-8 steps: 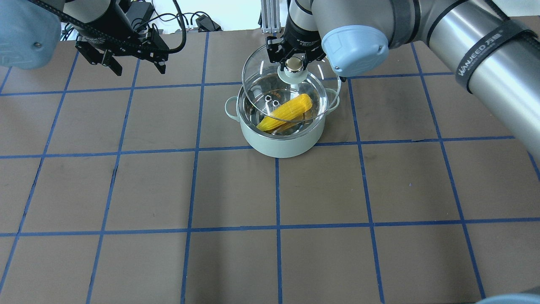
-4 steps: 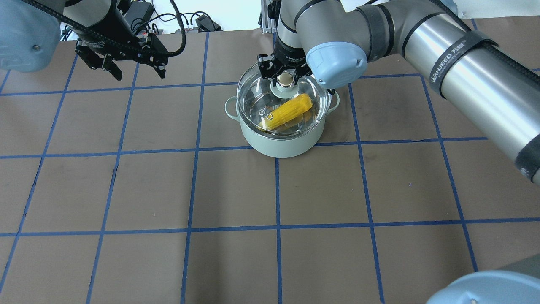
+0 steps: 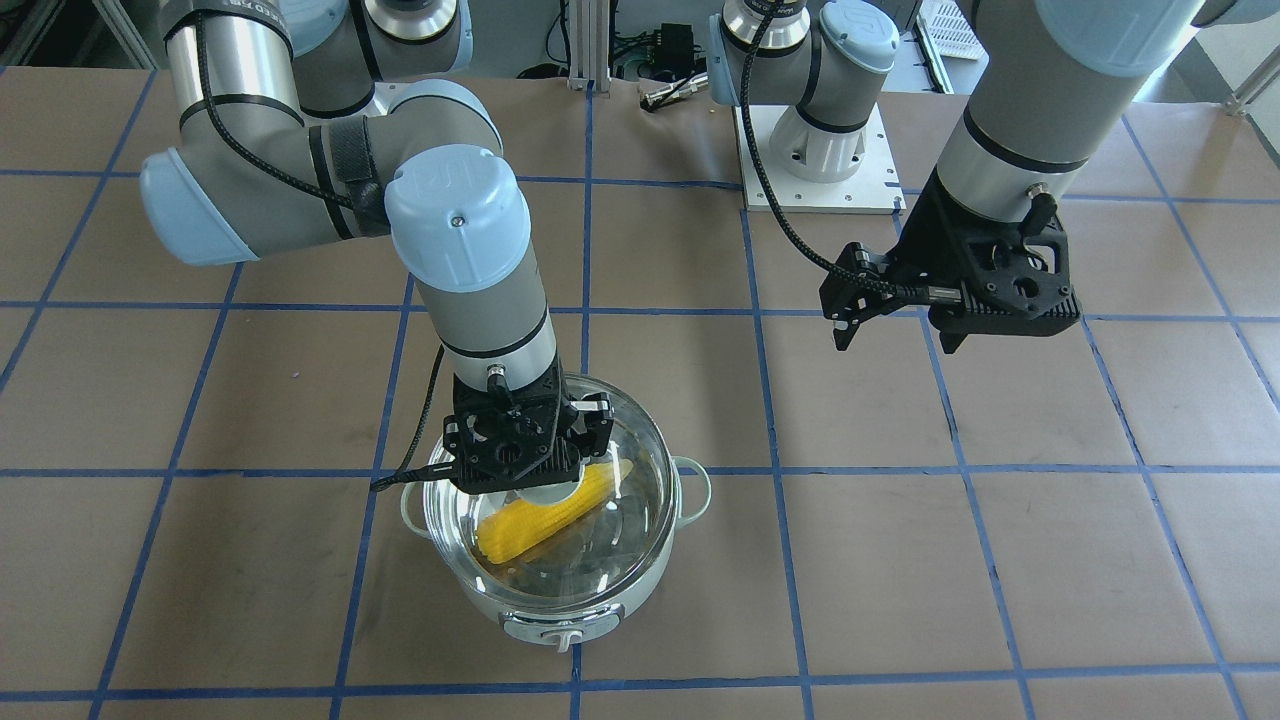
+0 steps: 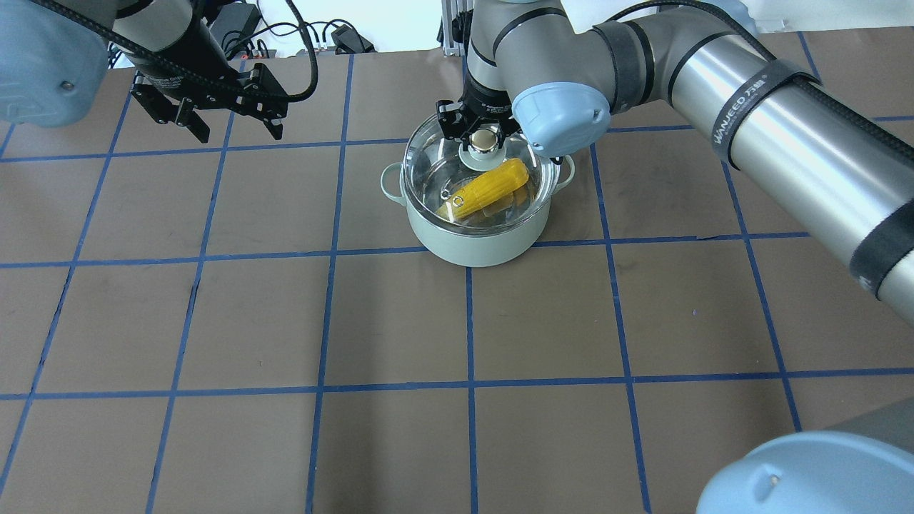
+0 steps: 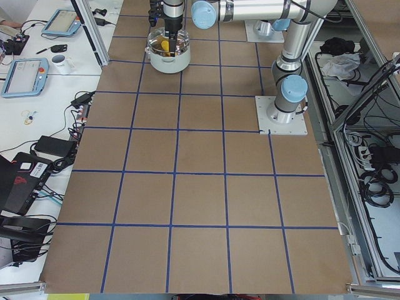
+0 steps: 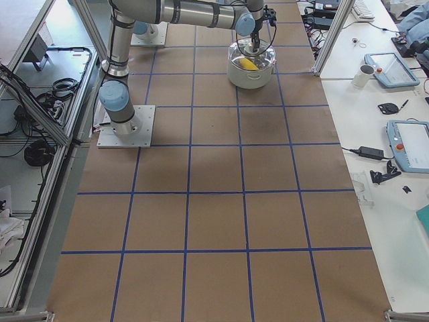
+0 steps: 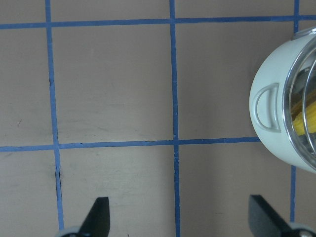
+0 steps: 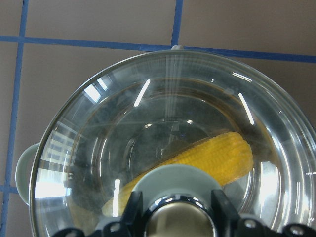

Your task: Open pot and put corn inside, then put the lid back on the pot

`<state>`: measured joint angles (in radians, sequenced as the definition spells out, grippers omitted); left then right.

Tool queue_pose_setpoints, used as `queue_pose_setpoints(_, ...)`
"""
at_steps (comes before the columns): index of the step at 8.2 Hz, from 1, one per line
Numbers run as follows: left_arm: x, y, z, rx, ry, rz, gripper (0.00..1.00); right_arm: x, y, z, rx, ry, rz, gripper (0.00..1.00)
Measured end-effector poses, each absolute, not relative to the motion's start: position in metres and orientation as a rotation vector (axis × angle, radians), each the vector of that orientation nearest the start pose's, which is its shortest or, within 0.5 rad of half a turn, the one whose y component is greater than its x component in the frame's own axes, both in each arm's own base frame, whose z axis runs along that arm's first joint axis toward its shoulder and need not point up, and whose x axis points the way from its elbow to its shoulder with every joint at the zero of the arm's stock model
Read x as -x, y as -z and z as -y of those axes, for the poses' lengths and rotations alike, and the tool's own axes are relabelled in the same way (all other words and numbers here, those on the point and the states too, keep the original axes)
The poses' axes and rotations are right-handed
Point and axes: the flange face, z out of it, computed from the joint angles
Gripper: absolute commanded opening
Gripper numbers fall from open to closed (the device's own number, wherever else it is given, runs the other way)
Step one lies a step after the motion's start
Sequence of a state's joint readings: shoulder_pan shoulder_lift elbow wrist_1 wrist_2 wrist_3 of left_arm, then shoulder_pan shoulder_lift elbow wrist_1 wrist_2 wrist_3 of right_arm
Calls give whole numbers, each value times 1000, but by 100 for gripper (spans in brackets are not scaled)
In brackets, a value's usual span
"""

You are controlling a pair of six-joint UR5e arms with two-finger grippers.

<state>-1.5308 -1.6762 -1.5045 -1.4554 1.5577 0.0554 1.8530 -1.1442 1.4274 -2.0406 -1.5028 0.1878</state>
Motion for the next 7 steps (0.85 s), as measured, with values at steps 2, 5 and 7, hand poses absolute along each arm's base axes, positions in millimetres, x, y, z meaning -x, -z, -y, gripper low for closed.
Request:
queue_pose_setpoints(2, 115, -474, 546, -30, 106, -3148, 100, -321, -356, 605, 149, 251, -3019, 12)
queue_pose_setpoints(5, 117, -490, 526, -22, 81, -3151, 100, -322, -354, 606, 149, 251, -3019, 12)
queue_pose_setpoints(7, 118, -497, 517, -17, 73, -3153, 100, -324, -352, 605, 145, 250, -3018, 12)
